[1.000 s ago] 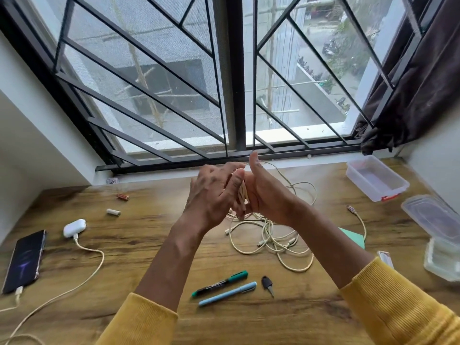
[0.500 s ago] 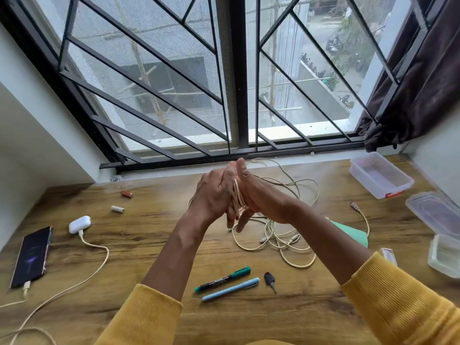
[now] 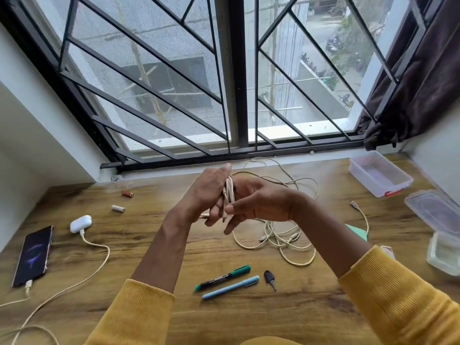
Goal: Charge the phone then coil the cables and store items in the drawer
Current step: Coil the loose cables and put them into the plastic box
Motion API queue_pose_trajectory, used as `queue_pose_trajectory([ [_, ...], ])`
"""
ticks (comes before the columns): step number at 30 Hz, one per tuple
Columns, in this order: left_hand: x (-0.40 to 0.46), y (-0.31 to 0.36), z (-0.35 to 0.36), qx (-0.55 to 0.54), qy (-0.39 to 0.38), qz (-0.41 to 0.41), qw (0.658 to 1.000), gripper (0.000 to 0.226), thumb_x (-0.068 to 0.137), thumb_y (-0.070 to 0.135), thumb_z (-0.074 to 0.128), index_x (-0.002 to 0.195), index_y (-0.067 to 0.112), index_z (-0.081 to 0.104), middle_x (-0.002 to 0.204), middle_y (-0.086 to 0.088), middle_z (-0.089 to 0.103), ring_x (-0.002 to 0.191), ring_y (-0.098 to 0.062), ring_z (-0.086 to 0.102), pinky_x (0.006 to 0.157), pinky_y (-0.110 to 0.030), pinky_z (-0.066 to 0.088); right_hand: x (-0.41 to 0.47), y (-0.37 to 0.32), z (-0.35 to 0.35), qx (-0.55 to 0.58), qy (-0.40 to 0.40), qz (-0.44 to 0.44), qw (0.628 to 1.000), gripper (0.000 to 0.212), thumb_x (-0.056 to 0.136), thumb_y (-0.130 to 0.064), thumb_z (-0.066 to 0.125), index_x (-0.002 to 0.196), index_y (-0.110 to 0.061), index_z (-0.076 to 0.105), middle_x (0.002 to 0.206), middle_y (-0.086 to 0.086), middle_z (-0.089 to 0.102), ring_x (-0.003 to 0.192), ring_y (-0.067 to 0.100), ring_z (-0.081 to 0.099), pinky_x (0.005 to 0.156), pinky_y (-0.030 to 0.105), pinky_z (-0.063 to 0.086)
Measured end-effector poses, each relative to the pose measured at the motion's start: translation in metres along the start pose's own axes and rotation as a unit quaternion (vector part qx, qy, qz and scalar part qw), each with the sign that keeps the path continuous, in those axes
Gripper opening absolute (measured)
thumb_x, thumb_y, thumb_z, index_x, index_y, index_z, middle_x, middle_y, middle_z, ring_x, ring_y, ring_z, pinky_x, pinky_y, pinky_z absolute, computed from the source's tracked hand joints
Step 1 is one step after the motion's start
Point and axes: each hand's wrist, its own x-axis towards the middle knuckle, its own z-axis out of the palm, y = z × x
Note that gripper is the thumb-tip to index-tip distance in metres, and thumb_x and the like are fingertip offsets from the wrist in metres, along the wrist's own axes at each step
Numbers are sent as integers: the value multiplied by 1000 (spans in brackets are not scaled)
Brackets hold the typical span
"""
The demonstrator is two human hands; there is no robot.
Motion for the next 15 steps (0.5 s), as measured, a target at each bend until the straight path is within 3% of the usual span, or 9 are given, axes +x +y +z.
queue_pose_trajectory([
  [5, 8, -2, -3, 93, 43, 27, 994, 74, 101, 65, 28, 67, 6, 58, 58, -7, 66, 60, -31, 63, 72, -52, 56, 1, 4, 1, 22, 23, -14, 999, 23, 110, -3, 42, 126, 5, 56, 115, 24, 67, 117, 44, 64, 79, 40, 63],
  [10, 9, 2, -4, 94, 56, 76, 991, 66, 107, 58, 25, 89, 26, 79, 70, 9, 74, 76, -16, 72, 80, -41, 54, 2, -1, 5, 31, 63, -19, 997, 28, 112, -12, 39, 126, 8, 53, 108, 26, 68, 102, 33, 75, 62, 28, 62],
  [15, 10, 2, -6, 45, 30, 94, 994, 67, 110, 59, 28, 92, 24, 82, 82, 1, 79, 83, -18, 76, 85, -46, 58, 3, -2, 5, 35, 86, -17, 996, 26, 111, -15, 42, 118, 6, 56, 95, 22, 70, 91, 31, 77, 52, 26, 59],
])
